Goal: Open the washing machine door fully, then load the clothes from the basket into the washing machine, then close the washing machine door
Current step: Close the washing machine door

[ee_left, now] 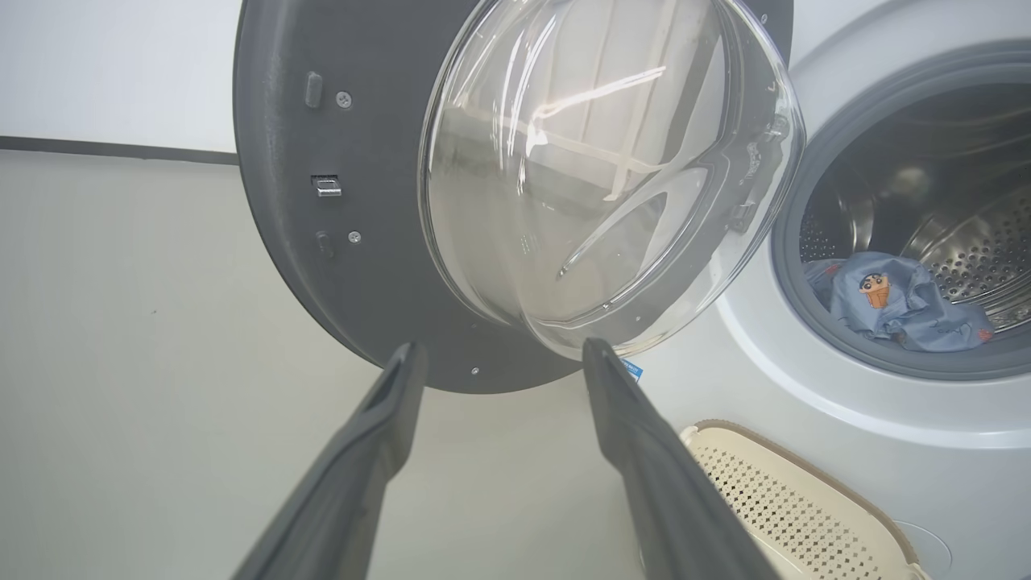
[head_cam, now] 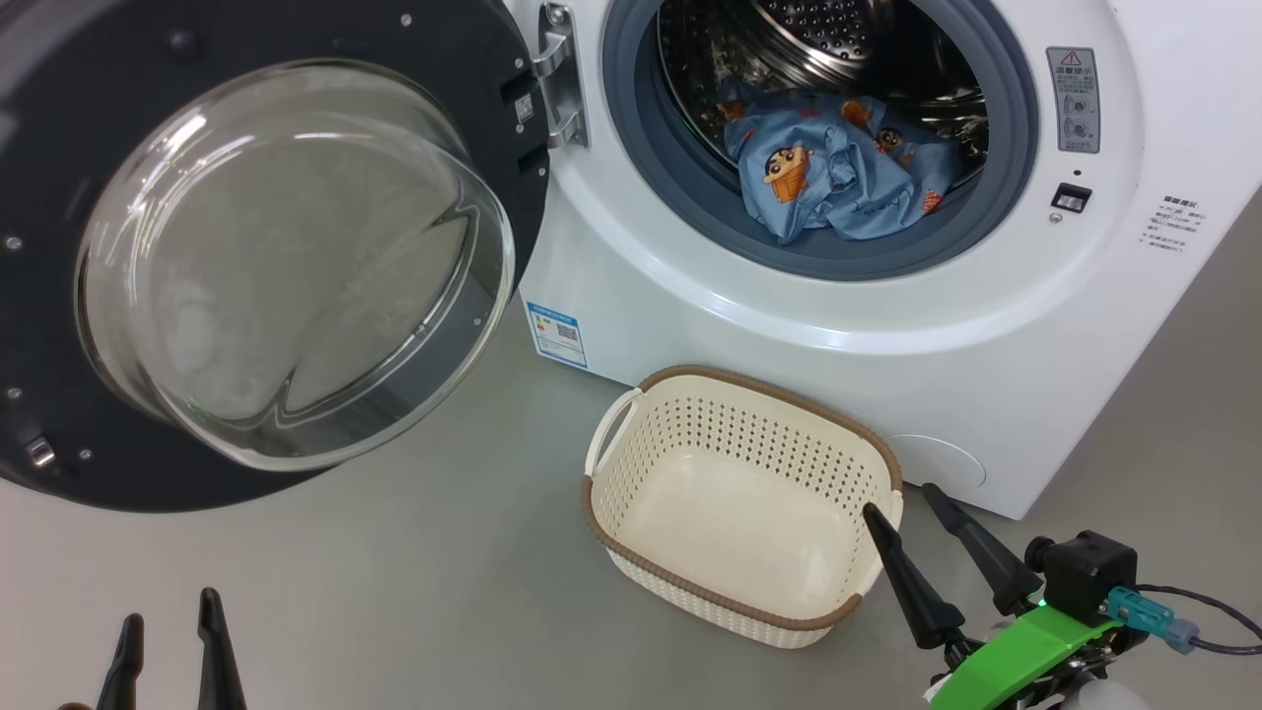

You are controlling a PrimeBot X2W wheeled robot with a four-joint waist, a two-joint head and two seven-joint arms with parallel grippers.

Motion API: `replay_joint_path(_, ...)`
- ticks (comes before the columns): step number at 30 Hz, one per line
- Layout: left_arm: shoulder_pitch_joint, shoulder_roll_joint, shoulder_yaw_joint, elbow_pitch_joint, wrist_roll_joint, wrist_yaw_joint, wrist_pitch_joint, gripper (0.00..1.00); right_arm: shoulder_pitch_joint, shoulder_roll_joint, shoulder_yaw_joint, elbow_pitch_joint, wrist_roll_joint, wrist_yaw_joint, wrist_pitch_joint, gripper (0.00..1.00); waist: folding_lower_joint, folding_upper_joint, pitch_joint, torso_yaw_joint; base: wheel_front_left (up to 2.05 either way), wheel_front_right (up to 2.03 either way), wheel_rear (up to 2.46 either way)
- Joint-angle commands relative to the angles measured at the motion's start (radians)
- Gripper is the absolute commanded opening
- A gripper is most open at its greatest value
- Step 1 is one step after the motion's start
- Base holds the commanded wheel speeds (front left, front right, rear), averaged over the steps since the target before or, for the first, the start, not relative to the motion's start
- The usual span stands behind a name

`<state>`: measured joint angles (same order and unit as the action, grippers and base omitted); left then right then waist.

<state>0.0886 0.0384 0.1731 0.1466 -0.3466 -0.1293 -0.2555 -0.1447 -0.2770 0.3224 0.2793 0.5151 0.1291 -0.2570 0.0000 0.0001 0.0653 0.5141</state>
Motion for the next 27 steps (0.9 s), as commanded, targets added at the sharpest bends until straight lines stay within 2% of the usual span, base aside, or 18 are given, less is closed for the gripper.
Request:
replay_joint_path(1,-0.005,0.012,0.039,-0.03,-0.011,-0.001,-0.006,1.0,-0.033,-0.009,0.028,-0.016,0.016,0.002,-0.005,1.0,0.0,-0.0001,0.001,0.0,0.0,0.0,0.0)
replay_joint_path(5,-0.014,0.012,0.033,-0.036,-0.027,-0.001,-0.006,1.0,-0.039,-0.01,0.033,-0.013,0.018,0.002,-0.005,1.0,0.0,-0.0001,0.004,0.0,0.0,0.0,0.0)
replay_joint_path(6,-0.021,0.012,0.035,-0.042,-0.038,-0.001,-0.006,0.91,-0.039,-0.009,0.033,-0.013,0.019,0.002,-0.005,1.0,0.0,-0.0001,0.005,0.0,0.0,0.0,0.0)
replay_joint_path(7,-0.03,0.012,0.042,-0.053,-0.051,-0.001,-0.006,0.66,-0.037,-0.007,0.033,-0.014,0.019,0.002,-0.005,1.0,0.0,-0.0001,0.005,0.0,0.0,0.0,0.0)
replay_joint_path(9,-0.053,0.012,0.068,-0.089,-0.074,-0.001,-0.006,0.0,-0.032,-0.004,0.03,-0.015,0.019,0.002,-0.005,1.0,0.0,-0.0001,0.006,0.0,0.0,0.0,0.0)
replay_joint_path(12,-0.082,0.035,0.098,-0.133,-0.09,-0.001,-0.006,0.0,-0.024,-0.002,0.023,-0.017,0.018,0.002,-0.005,1.0,0.0,-0.0001,0.009,-0.001,0.0,0.0,0.0)
replay_joint_path(15,-0.143,0.11,0.133,-0.176,-0.15,-0.001,-0.006,0.0,-0.015,-0.001,0.009,-0.022,0.013,0.002,-0.005,1.0,0.0,-0.0001,0.02,-0.001,0.0,0.0,0.0)
replay_joint_path(18,-0.226,0.223,0.158,-0.176,-0.227,-0.001,-0.006,0.0,-0.008,-0.001,-0.007,-0.028,0.007,0.002,-0.005,1.0,0.0,-0.0001,0.031,-0.002,0.0,0.0,0.0)
replay_joint_path(21,-0.332,0.354,0.174,-0.116,-0.325,-0.001,-0.006,0.0,0.0,0.002,-0.026,-0.035,0.0,0.002,-0.005,1.0,0.0,-0.0001,0.041,-0.005,0.0,0.0,0.0)
replay_joint_path(27,-0.529,0.572,0.163,0.147,-0.566,-0.001,0.008,0.0,0.007,0.0,-0.035,-0.047,-0.013,0.002,-0.005,1.0,0.0,-0.0001,0.067,-0.036,0.0,0.0,0.0)
